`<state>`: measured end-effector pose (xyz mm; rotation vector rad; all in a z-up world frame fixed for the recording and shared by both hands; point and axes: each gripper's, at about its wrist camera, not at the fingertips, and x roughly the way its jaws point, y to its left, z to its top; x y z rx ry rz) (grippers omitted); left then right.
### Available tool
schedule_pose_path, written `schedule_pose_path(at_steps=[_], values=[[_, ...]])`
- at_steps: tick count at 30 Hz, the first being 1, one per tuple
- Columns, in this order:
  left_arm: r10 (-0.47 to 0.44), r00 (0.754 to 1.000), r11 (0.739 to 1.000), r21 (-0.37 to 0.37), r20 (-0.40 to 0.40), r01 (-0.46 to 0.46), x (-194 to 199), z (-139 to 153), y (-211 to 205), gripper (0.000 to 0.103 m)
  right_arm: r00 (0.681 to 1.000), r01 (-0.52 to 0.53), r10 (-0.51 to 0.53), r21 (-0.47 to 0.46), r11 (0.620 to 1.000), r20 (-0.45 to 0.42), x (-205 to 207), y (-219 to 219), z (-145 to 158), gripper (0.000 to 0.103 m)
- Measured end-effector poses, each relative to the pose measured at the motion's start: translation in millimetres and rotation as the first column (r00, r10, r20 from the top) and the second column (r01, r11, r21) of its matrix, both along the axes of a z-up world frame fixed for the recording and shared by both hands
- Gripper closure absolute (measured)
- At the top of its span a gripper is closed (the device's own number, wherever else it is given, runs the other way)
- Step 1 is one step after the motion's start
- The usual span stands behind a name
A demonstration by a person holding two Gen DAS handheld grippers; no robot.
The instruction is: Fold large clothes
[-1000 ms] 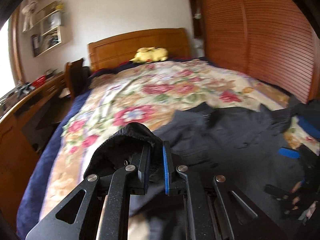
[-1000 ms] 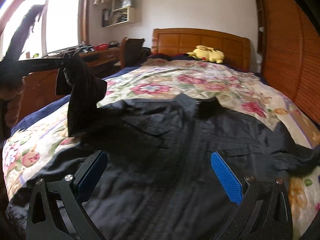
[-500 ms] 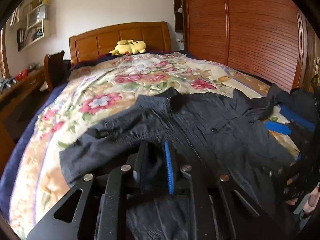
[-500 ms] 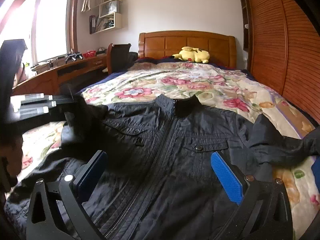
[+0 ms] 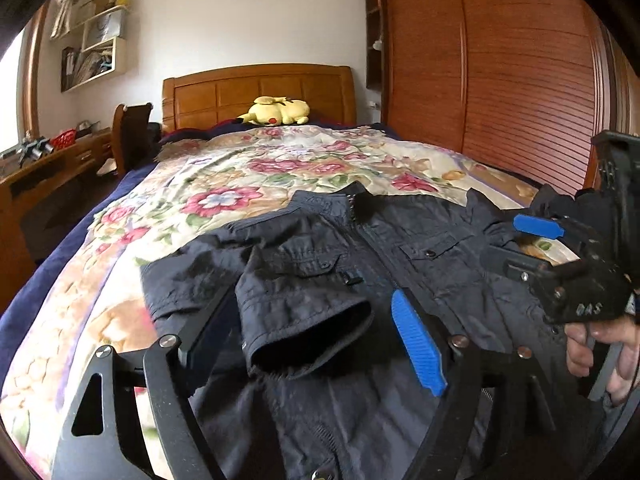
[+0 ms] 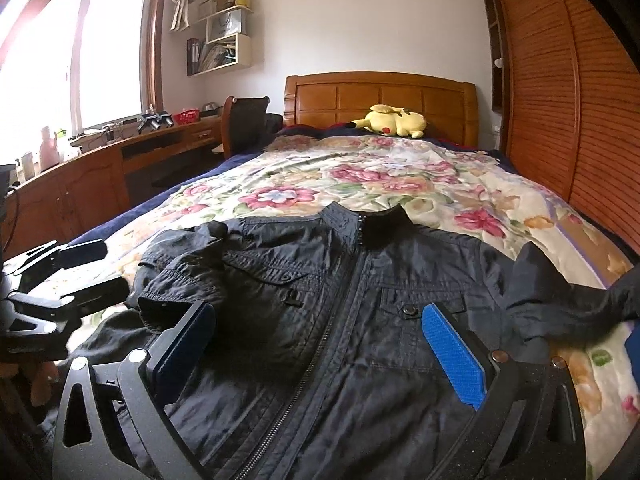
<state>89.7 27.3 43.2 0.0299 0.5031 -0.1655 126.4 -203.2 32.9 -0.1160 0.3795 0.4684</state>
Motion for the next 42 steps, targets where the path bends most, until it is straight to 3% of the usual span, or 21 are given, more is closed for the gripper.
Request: schedule_pose_path(at_steps=[7,16,23,27,38,42], values=[[0.112,0.994,0.993,0.030,0.017,-0.113,-15.1,-10.9,34.3,0.022,0.999,-0.043,0.042,-0.017,0.999,-0.016,6.5,11.6,0.9,0.006],[0.132,0.991,0.991,0.007,0.003,-0.132,-27.1,-19.9,75.9,0.022,0.989,-0.149,0.148,-0.073,0.986,-0.011,2.6,40.9,5.5,0.014],[0.144,0.990,0.989,0.029,-0.008,-0.144,-27.4,-27.6,92.9,0.022,0.974,-0.226,0.222,-0.188,0.956,-0.039,16.1,87.9,7.7,0.014],[0.145,0.989,0.989,0.006,-0.019,-0.145,-28.8,-29.4,103.2,0.022,0.965,-0.262,0.255,-0.240,0.935,-0.061,29.2,118.1,7.8,0.014],[0.153,0.988,0.988,-0.019,-0.006,-0.153,-36.2,-25.5,118.5,0.022,0.946,-0.315,0.270,-0.311,0.897,-0.180,61.8,172.1,-24.9,0.014],[0.153,0.988,0.988,-0.032,-0.008,-0.154,-38.4,-25.3,122.1,0.022,0.949,-0.296,0.230,-0.346,0.890,-0.218,78.6,179.4,-43.6,0.014]])
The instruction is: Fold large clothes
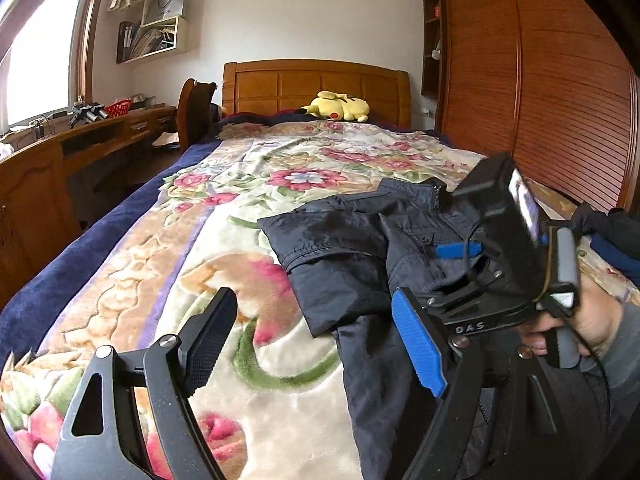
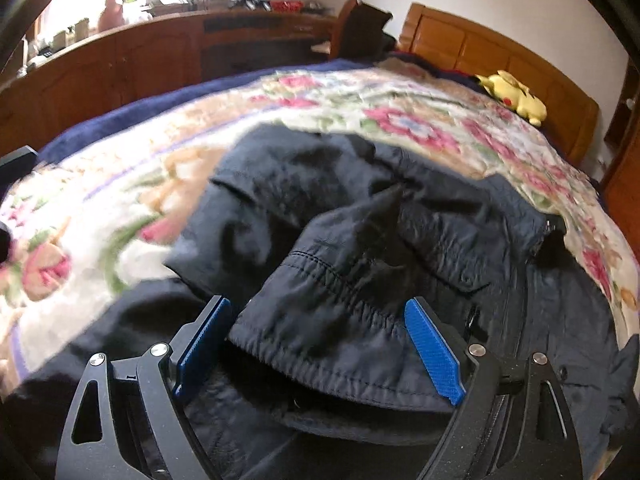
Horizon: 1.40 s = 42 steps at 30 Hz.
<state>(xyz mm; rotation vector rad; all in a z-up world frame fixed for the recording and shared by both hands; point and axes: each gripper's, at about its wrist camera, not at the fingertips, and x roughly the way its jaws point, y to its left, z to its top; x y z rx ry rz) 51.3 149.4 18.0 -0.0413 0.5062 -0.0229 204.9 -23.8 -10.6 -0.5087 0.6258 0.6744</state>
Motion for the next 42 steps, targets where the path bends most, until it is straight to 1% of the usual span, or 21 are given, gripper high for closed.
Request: schedule_pose_path(at_steps=[4,6,7,8,9,10,11,13,15,18,20,22,28,33,38,42], values=[[-0.004,1.000,1.000,0.000,0.002,0.004,0.0,0.4,0.2,0.022,0.999,0.014,-0.014,-0.004,1.000,-0.033,10.7,1.9,-5.8,0.014],[-0.006,1.000,1.000,-0.001,0.001,0.006,-0.2,-0.2,0.1,0.022,0.999,0.013,-0.013,-0.009,1.000,-0.038,13.9,6.1,-7.9,0.019],[-0.007,1.000,1.000,-0.001,0.000,0.007,-0.2,-0.5,-0.3,0.022,0.999,0.010,-0.011,-0.011,1.000,-0.043,15.2,7.0,-8.8,0.029],[-0.008,1.000,1.000,-0.002,0.000,0.008,-0.2,-0.7,-0.6,0.022,0.999,0.003,-0.004,-0.013,1.000,-0.047,15.7,6.8,-9.4,0.047],[-0.009,1.000,1.000,-0.001,-0.001,0.009,0.0,-0.9,-1.8,0.022,0.999,0.003,-0.004,-0.023,1.000,-0.046,15.7,6.3,-10.0,0.055],[-0.011,1.000,1.000,0.000,-0.002,0.011,0.3,-1.2,-3.0,0.022,0.999,0.003,-0.005,-0.031,1.000,-0.038,14.5,4.2,-10.4,0.071],[-0.012,1.000,1.000,0.000,-0.002,0.012,0.5,-1.3,-3.9,0.022,1.000,0.005,-0.006,-0.040,0.999,-0.026,13.5,2.1,-9.3,0.081],[-0.019,1.000,1.000,-0.005,-0.002,0.019,1.2,-1.0,-5.4,0.022,1.000,0.021,-0.021,-0.029,0.999,-0.001,12.3,-7.8,-1.6,0.086],[-0.029,1.000,1.000,-0.010,0.003,0.029,0.8,0.4,-8.8,0.022,0.999,0.040,-0.040,0.015,0.999,0.000,12.5,-24.4,11.5,0.087],[-0.043,0.999,0.999,-0.014,0.015,0.044,0.2,3.8,-15.5,0.022,0.996,0.089,-0.091,0.072,0.993,0.025,16.2,-55.4,34.7,0.090],[-0.053,0.998,0.998,-0.017,0.023,0.053,-0.2,5.7,-19.9,0.022,0.992,0.123,-0.126,0.097,0.988,0.029,19.8,-76.3,47.1,0.093],[-0.063,0.998,0.998,-0.022,0.027,0.063,0.1,7.3,-24.2,0.022,0.986,0.156,-0.161,0.105,0.982,0.038,22.6,-94.9,56.4,0.094],[-0.087,0.996,0.996,-0.034,0.037,0.088,1.2,9.3,-36.2,0.022,0.967,0.234,-0.241,0.088,0.968,0.079,27.4,-131.6,69.2,0.094],[-0.102,0.992,0.994,-0.036,0.070,0.105,-0.5,13.1,-45.4,0.022,0.950,0.290,-0.294,0.051,0.956,0.108,30.5,-149.0,71.0,0.094],[-0.103,0.990,0.994,-0.034,0.092,0.106,-1.0,15.4,-51.1,0.022,0.927,0.355,-0.355,0.026,0.935,0.121,27.7,-154.0,76.6,0.094],[-0.114,0.990,0.993,-0.033,0.082,0.117,2.8,14.1,-57.1,0.022,0.908,0.399,-0.397,0.013,0.917,0.134,33.0,-158.6,81.2,0.094]])
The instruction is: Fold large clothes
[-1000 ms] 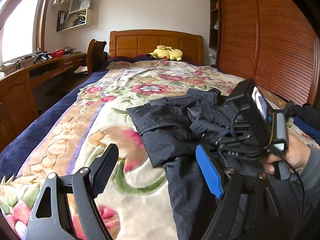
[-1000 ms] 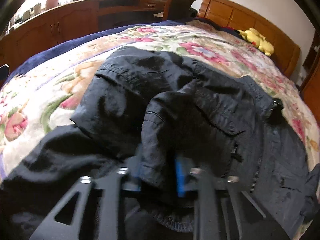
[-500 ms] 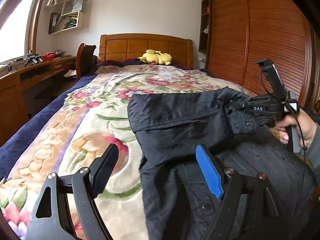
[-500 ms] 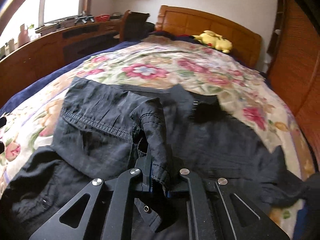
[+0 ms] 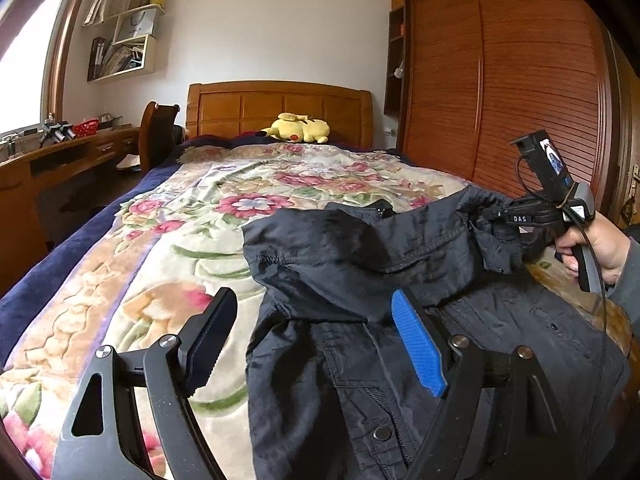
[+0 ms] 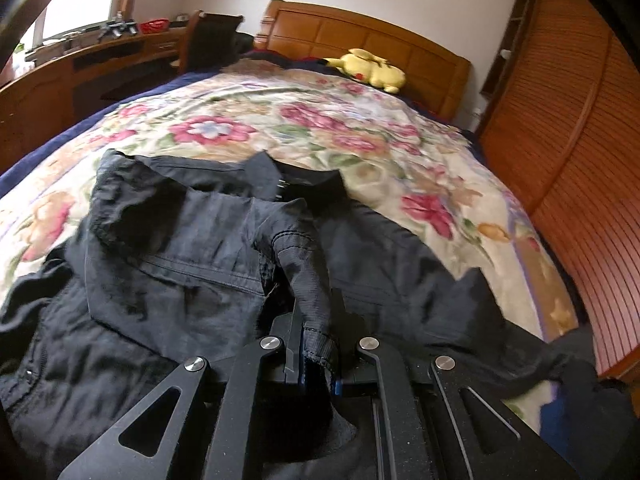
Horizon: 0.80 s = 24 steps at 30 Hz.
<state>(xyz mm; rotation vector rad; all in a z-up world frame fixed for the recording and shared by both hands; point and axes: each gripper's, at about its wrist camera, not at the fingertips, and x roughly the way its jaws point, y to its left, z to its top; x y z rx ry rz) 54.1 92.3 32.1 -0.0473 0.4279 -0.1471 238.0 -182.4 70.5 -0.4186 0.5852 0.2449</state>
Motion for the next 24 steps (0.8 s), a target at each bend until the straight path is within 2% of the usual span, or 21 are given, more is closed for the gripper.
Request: schedule_pose_path(at_steps=[5,8,9,11,14,18,24], values=[[-0.018,1.000,1.000,0.003,-0.015,0.018,3.4,-1.8,-7.2,0.022,0.998,0.062,-0.062,-0.019,0.998,-0.010,7.9,-6.3,-2.0,0.094],[-0.030,0.999,1.000,0.000,-0.024,0.030,6.0,-1.9,-11.6,0.022,0.995,0.096,-0.096,0.005,0.995,-0.022,10.3,-11.2,-3.9,0.092],[-0.034,0.999,0.999,0.001,-0.025,0.034,5.3,-2.8,-14.5,0.022,0.994,0.105,-0.105,0.013,0.994,-0.025,11.2,-13.0,-4.1,0.088],[-0.037,0.999,0.999,0.005,-0.030,0.037,7.3,-3.6,-18.6,0.022,0.990,0.139,-0.139,0.015,0.990,-0.011,16.6,-14.3,-3.8,0.065],[-0.044,0.998,0.999,0.007,-0.036,0.044,9.6,-4.1,-23.8,0.022,0.982,0.188,-0.188,0.038,0.982,0.018,12.0,-18.4,2.5,0.053],[-0.052,0.998,0.999,0.002,-0.037,0.053,12.6,-4.5,-29.8,0.022,0.976,0.211,-0.214,0.063,0.975,0.044,1.9,-20.9,7.1,0.052],[-0.054,0.998,0.999,-0.005,-0.042,0.054,17.7,-7.5,-38.5,0.022,0.995,0.097,-0.097,0.061,0.993,0.002,-9.6,-8.2,-11.6,0.052]])
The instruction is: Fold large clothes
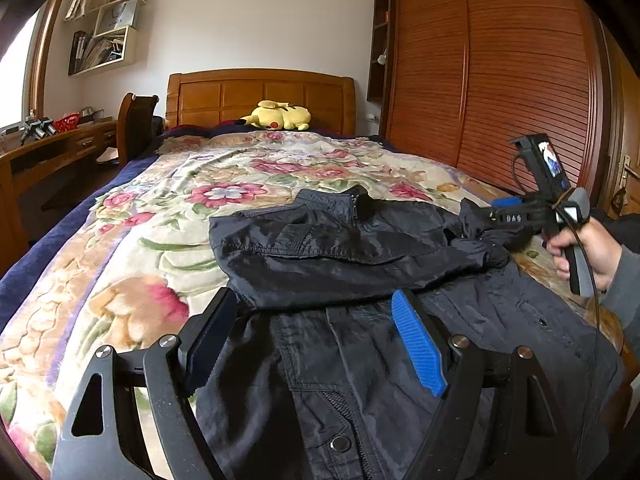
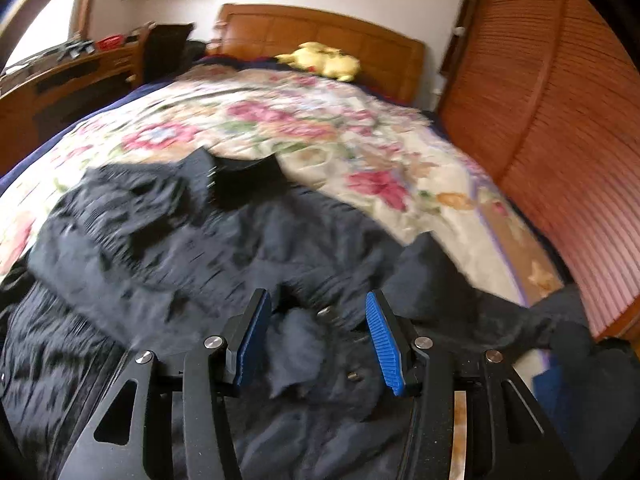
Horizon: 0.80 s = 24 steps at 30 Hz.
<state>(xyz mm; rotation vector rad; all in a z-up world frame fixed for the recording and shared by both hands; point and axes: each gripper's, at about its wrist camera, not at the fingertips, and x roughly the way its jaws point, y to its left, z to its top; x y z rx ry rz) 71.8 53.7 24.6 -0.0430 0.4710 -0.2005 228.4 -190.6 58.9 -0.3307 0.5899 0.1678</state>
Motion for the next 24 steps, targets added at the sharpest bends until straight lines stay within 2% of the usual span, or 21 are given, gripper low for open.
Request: schedule_pose_path(at_steps=[6,13,15,17,21,24], values=[[-0.013,1.000,1.000,0.012,-0.014,0.013,5.3,-3.6,-11.2,0.022,0.998,-0.032,0.031,-0.006,0.999,-0.061,-2.6,6.1,-28.5,0.052],[-0.019,0.999,1.000,0.022,-0.030,0.019,12.1,-8.1,-18.6,0.022,0.990,0.025,-0.030,-0.039,0.999,-0.141,21.7,-20.7,-56.3,0.052],[-0.020,0.999,1.000,0.020,-0.031,0.021,14.2,-8.6,-21.1,0.022,0.986,0.025,-0.030,-0.031,0.999,-0.162,39.3,-30.4,-57.2,0.052],[-0.022,0.999,0.999,0.024,-0.035,0.023,16.5,-9.9,-24.3,0.022,0.984,0.018,-0.022,-0.024,1.000,-0.177,40.3,-37.8,-56.4,0.052],[-0.027,0.999,0.999,0.031,-0.043,0.028,20.4,-12.2,-28.5,0.022,0.989,-0.021,0.023,0.020,1.000,-0.143,33.4,-55.1,-36.2,0.051],[-0.028,0.998,0.999,0.033,-0.047,0.029,22.1,-13.7,-30.3,0.022,0.994,-0.027,0.031,0.036,0.999,-0.109,24.4,-75.4,-21.9,0.039]])
